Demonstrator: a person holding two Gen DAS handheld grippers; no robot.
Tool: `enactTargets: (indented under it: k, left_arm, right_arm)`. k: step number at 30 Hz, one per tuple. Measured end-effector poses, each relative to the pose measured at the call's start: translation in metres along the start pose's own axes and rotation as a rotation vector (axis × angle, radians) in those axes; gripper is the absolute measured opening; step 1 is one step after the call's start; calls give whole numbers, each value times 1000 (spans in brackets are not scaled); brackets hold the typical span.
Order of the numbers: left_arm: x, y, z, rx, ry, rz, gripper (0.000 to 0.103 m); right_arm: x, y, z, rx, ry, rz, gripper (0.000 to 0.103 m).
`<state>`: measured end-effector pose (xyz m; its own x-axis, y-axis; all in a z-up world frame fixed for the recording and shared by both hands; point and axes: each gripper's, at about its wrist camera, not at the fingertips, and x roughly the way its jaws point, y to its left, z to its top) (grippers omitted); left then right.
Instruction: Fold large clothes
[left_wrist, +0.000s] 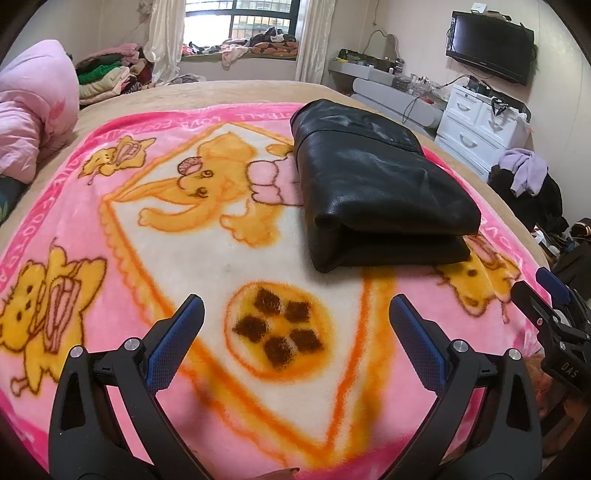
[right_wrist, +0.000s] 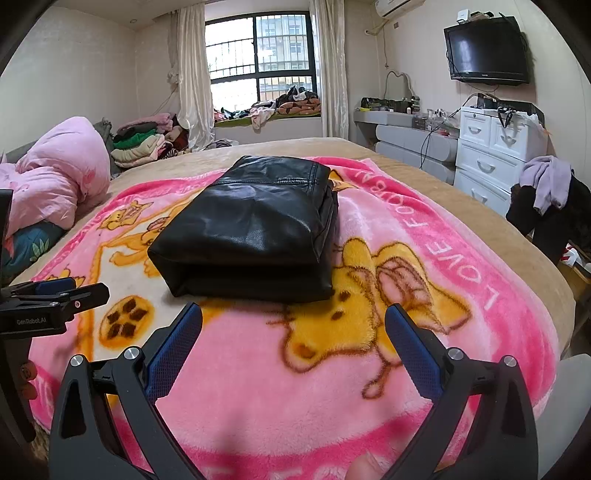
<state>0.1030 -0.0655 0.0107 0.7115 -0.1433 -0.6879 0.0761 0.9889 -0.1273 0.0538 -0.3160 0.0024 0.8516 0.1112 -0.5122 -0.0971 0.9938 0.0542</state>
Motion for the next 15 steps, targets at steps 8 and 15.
enactTargets:
  k: [8,15]
  left_arm:
    - [1,1,0,1,7,6,94]
    - [1,1,0,1,3,5,94]
  right_arm:
    - [0,1,0,-2,0,-1,99]
    - [3,1,-2,-7,3,-8,99]
